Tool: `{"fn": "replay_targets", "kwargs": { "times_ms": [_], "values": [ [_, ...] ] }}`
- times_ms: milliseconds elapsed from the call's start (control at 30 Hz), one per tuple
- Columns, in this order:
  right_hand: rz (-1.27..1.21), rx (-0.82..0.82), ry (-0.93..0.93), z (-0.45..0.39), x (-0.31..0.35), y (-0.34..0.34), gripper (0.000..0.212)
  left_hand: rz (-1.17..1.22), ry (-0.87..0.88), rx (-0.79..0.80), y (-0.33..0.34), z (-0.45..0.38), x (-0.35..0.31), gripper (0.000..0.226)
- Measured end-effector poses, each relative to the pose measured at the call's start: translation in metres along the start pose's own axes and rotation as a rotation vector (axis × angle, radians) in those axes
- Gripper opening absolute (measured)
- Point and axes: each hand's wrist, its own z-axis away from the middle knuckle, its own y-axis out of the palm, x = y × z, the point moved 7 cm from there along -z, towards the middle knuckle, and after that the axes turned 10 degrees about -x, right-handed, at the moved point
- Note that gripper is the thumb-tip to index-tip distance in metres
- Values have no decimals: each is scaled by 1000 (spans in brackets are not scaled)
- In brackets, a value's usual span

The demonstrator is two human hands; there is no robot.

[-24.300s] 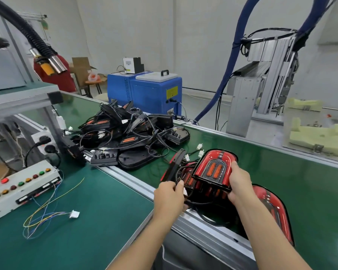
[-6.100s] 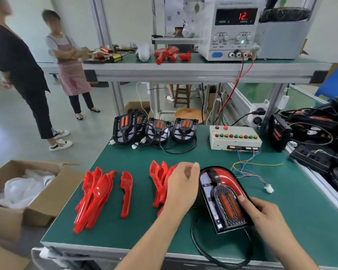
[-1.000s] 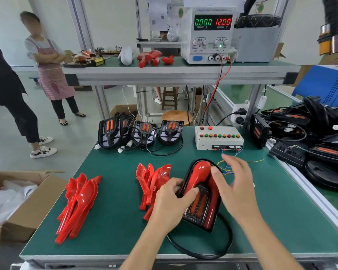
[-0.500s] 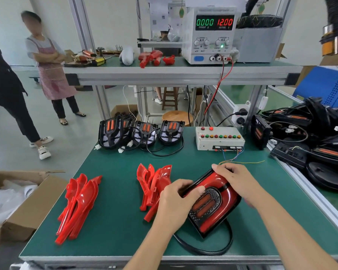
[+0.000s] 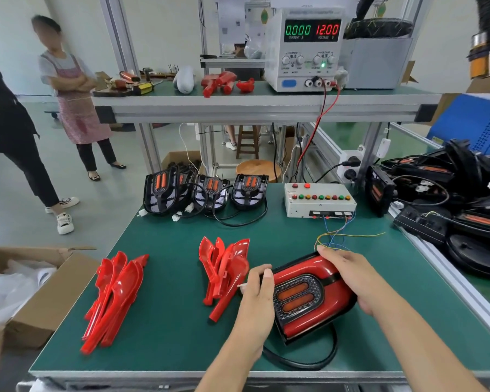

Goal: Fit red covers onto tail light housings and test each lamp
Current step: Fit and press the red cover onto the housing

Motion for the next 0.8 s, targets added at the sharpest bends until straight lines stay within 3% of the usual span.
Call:
{"fn": "replay_targets", "kwargs": {
  "times_ms": [533,800],
  "values": [
    [102,-27,-146,9,5,-9,64,307,-87,22,18,-8,17,29],
    [7,43,-98,10,4,-11,44,399,-86,7,17,-11,18,34]
  ]
}}
